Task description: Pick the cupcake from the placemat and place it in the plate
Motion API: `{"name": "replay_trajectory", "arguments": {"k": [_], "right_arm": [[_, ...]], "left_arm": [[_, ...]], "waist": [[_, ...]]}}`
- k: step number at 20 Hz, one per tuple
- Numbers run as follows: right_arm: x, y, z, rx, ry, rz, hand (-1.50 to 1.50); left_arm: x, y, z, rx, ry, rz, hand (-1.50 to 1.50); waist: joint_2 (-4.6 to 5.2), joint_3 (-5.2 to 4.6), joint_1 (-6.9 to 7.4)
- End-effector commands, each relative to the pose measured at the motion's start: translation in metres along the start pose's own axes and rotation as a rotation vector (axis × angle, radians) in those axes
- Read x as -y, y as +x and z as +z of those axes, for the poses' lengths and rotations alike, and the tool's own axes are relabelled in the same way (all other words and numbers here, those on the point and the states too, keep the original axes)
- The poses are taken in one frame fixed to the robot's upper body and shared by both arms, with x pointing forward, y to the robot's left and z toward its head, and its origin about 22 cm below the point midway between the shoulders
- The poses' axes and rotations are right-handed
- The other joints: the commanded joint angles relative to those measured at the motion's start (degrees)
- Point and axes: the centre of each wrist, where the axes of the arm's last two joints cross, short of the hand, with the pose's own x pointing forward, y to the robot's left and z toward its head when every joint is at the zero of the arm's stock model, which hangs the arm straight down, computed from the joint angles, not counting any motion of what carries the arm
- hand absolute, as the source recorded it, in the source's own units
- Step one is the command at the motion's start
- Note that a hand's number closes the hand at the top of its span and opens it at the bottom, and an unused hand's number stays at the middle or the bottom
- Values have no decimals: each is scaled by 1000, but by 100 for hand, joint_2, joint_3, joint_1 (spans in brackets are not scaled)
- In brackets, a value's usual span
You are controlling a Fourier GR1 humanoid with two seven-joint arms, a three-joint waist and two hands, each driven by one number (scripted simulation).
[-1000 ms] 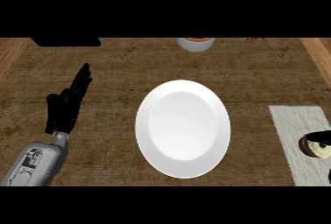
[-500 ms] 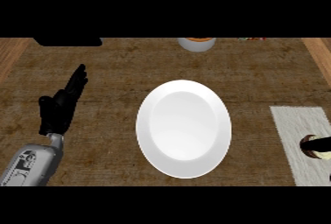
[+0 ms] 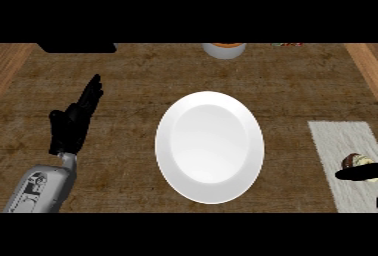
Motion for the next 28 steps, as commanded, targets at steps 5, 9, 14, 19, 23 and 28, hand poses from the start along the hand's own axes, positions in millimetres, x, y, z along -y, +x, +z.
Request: {"name": "replay_trajectory", "arguments": {"k": [5,9,14,19,23,28], "right_arm": [[-20,-28,-23,-40,35,32,-150],[-19,-15,-11,-8,-84,43,150],[-8,-18,-16,6,-90,51,150],[-22,-15,4,280,-80,188,150],[-54,-24,36,699,46,451,150],[-17,-35,49,936,-151,363,150]], "left_arm": [[-6,0,1,15,3,-1,0],[-22,5,-20,-11,17,9,0],[-1,-21,10,9,0,2,0],[-8,-9,-2,-8,-2,-3,0],[-7,1,-1,-11,16,-1,0],[-1,-12,14,-24,3,19,0]], "waist": [[-4,0,-10],[0,-3,-46],[-4,-2,-17],[-9,-6,-85],[-48,1,-44],[-49,0,-113]]}}
